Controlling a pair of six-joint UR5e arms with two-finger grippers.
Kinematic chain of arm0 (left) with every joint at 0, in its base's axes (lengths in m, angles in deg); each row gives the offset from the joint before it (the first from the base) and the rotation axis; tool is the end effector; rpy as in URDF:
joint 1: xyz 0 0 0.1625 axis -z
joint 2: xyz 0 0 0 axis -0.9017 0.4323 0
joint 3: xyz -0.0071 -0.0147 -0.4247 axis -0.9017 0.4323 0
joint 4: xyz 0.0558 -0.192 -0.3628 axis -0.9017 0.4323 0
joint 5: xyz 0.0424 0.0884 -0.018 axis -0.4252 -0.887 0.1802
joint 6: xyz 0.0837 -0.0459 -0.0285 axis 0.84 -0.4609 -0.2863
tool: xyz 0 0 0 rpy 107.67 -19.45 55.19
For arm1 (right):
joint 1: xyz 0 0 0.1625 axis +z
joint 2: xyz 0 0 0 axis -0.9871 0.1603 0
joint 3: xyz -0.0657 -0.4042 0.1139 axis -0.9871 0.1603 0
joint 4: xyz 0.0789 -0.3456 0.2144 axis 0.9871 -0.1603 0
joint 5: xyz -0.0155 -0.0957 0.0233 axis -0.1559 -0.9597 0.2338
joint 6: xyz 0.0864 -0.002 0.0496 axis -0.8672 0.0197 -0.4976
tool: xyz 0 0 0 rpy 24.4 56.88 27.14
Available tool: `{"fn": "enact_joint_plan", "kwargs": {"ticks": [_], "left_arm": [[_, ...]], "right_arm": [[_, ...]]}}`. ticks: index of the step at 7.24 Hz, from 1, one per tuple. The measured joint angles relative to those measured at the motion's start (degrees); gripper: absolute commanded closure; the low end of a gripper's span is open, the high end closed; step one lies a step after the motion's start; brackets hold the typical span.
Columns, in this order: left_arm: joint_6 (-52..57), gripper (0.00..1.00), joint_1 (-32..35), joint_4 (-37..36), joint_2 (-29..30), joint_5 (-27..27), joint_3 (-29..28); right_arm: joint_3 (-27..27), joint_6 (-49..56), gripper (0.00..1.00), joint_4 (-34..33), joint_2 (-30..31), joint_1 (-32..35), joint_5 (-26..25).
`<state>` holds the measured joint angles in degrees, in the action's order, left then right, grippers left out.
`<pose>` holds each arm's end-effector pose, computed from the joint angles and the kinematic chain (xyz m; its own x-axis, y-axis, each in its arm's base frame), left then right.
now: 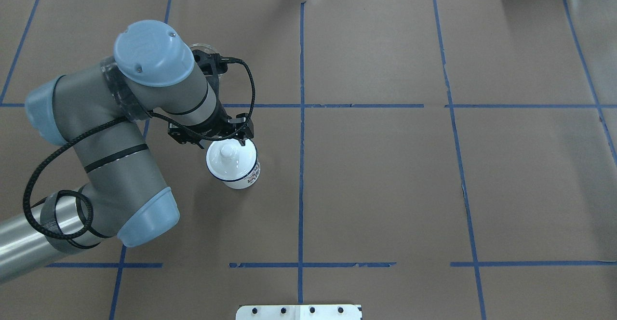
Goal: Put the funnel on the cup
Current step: 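Move the left gripper over the white lid on the enamel mug, then close the left gripper on the lid's knob and lift it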
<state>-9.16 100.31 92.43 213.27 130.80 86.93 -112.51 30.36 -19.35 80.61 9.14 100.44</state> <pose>0.4477 -0.4392 0.1959 0.6663 -0.0594 -0.7433 0.0680 0.9975 -0.0187 0.0669 -0.4452 0.6701 0.7522 0.0163 0.6587 -0.0032 0.9998 -0.0210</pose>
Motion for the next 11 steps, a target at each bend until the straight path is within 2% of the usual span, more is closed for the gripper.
{"fn": "enact_joint_plan", "kwargs": {"ticks": [3, 6, 7, 9, 10, 11], "left_arm": [[-0.7, 0.40, -1.0, 0.6, 0.1, -0.1, -1.3], [-0.8, 0.45, -1.1, 1.0, -0.1, -0.1, -1.6], [-0.8, 0.57, -1.1, 0.9, -0.1, -0.1, -1.6], [-0.8, 0.95, -1.1, 0.9, -0.1, -0.1, -1.4], [-0.8, 1.00, -1.1, 0.9, 0.0, -0.1, -1.2], [-0.8, 1.00, -1.1, 0.9, 0.0, -0.1, -0.9]], "right_arm": [[0.0, 0.0, 0.00, 0.0, 0.0, 0.0, 0.0], [0.0, 0.0, 0.00, 0.0, 0.0, 0.0, 0.0], [0.0, 0.0, 0.00, 0.0, 0.0, 0.0, 0.0], [0.0, 0.0, 0.00, 0.0, 0.0, 0.0, 0.0], [0.0, 0.0, 0.00, 0.0, 0.0, 0.0, 0.0], [0.0, 0.0, 0.00, 0.0, 0.0, 0.0, 0.0]]}}
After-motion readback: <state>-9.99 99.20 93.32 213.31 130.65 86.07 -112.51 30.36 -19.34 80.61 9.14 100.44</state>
